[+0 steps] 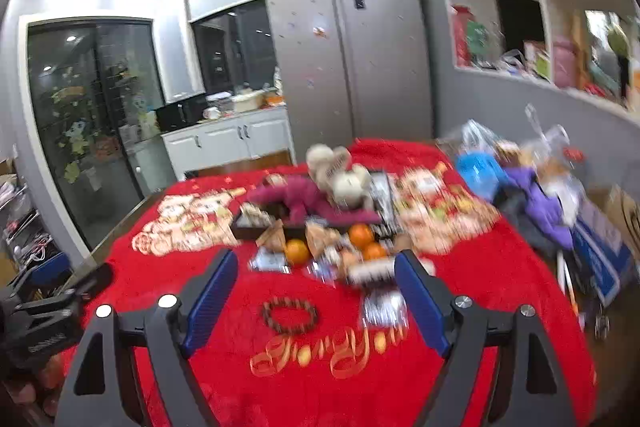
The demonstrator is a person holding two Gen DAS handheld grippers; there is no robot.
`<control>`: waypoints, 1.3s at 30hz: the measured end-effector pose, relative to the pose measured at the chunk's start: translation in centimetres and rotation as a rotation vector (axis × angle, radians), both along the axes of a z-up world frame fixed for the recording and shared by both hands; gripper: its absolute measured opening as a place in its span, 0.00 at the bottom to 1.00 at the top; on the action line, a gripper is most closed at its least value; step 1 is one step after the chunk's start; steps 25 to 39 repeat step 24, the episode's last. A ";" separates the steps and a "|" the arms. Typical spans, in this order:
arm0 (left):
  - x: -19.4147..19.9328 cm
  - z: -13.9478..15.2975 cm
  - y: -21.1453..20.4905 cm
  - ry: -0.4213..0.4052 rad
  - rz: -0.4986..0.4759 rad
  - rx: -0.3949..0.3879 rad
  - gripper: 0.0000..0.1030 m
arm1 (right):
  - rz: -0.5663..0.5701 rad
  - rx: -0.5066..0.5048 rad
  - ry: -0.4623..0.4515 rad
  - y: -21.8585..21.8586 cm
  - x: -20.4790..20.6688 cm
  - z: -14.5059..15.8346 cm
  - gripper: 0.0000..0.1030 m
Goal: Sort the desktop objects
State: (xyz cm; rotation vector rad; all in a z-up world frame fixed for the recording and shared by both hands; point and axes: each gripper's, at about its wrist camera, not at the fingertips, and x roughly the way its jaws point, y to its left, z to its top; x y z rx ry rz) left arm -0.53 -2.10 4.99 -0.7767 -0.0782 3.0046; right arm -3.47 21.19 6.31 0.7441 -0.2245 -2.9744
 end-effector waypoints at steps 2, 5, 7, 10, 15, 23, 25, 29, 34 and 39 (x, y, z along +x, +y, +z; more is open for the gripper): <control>1.5 -0.1 -0.4 0.006 0.001 0.009 1.00 | 0.004 -0.012 -0.020 0.2 1.2 -1.1 0.80; 2.9 0.3 0.0 0.025 0.005 0.002 1.00 | -0.005 -0.025 -0.056 0.2 2.6 -2.7 0.80; 3.6 1.0 0.5 0.056 -0.008 0.007 1.00 | 0.002 -0.036 -0.079 0.2 3.3 -3.3 0.80; 4.4 1.3 1.5 0.086 -0.041 -0.043 1.00 | -0.002 0.014 -0.061 -0.7 3.6 -2.5 0.80; 3.8 1.3 2.0 0.062 -0.059 -0.023 1.00 | 0.015 0.067 -0.055 -1.4 4.1 -2.4 0.80; 3.6 1.3 1.7 0.062 -0.076 0.002 1.00 | -0.008 0.069 -0.041 -0.3 4.5 -1.7 0.80; 3.7 1.4 1.8 0.065 -0.084 0.007 1.00 | -0.011 0.069 -0.036 -0.2 4.6 -1.5 0.80; 3.7 1.4 1.8 0.065 -0.084 0.007 1.00 | -0.011 0.069 -0.036 -0.2 4.6 -1.5 0.80; 3.7 1.4 1.8 0.065 -0.084 0.007 1.00 | -0.011 0.069 -0.036 -0.2 4.6 -1.5 0.80; 3.7 1.4 1.8 0.065 -0.084 0.007 1.00 | -0.011 0.069 -0.036 -0.2 4.6 -1.5 0.80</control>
